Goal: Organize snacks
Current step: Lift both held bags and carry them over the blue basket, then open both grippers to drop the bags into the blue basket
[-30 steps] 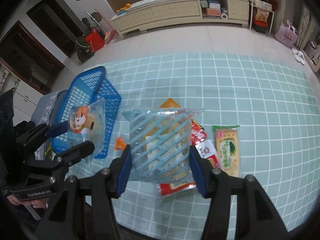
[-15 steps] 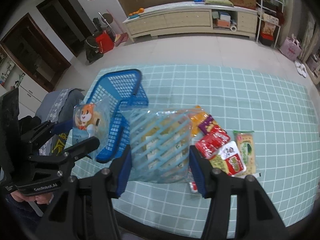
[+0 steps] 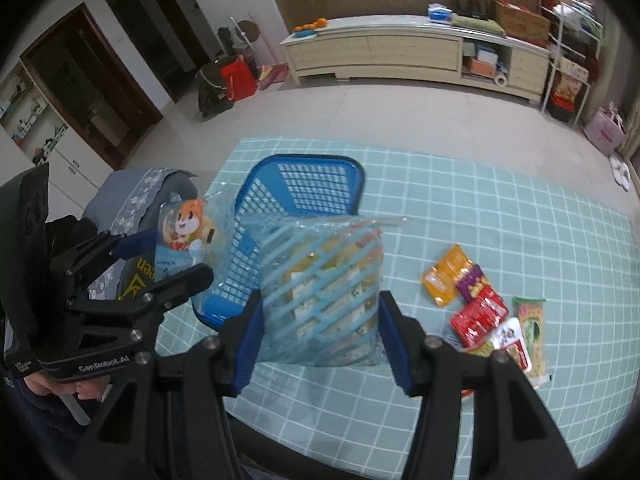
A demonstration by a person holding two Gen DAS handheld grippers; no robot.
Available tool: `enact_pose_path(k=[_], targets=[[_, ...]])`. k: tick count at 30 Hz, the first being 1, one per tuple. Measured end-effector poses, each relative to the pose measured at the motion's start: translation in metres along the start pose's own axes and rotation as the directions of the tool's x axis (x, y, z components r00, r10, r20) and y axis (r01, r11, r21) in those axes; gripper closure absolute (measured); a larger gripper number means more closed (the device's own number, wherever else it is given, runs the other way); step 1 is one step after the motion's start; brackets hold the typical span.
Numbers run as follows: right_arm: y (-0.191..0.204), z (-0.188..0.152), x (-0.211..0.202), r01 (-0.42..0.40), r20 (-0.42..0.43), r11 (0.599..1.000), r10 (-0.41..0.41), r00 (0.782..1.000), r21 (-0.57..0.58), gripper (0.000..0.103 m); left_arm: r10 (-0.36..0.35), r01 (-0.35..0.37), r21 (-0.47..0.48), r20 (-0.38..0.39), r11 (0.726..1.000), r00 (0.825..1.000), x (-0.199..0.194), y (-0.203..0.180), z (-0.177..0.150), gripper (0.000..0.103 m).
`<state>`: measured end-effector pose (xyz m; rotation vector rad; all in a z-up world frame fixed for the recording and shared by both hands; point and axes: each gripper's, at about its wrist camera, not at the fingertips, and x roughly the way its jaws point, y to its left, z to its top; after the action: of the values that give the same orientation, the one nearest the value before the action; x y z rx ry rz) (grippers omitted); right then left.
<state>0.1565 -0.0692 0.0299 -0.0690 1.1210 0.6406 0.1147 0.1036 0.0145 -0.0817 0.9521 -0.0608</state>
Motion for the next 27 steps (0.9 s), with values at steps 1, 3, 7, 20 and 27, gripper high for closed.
enact_pose_path(k=[1,3,7,20,27], targets=[[0.004,0.004,0.003,-0.005,-0.002,1.000,0.005,1.000,-0.004,0.043,0.003,-0.003,-0.004,0.001,1.000,1.000,-0.001,0.004,0.001,0.034],[0.008,0.009,0.007,-0.009,-0.003,1.000,0.009,1.000,-0.007,0.043,0.009,-0.009,-0.011,0.003,1.000,1.000,-0.001,0.010,0.004,0.034],[0.015,0.023,0.021,-0.014,-0.011,1.000,0.014,1.000,-0.005,0.043,0.014,-0.014,-0.024,0.003,1.000,1.000,0.001,0.021,0.009,0.034],[0.018,0.054,0.063,-0.025,-0.067,1.000,0.025,0.997,0.012,0.043,0.008,-0.010,-0.054,-0.038,0.998,0.999,0.035,0.041,0.027,0.034],[0.015,0.070,0.092,-0.026,-0.107,0.999,0.029,0.994,0.034,0.043,-0.008,0.003,-0.068,-0.079,0.998,0.997,0.063,0.052,0.035,0.033]])
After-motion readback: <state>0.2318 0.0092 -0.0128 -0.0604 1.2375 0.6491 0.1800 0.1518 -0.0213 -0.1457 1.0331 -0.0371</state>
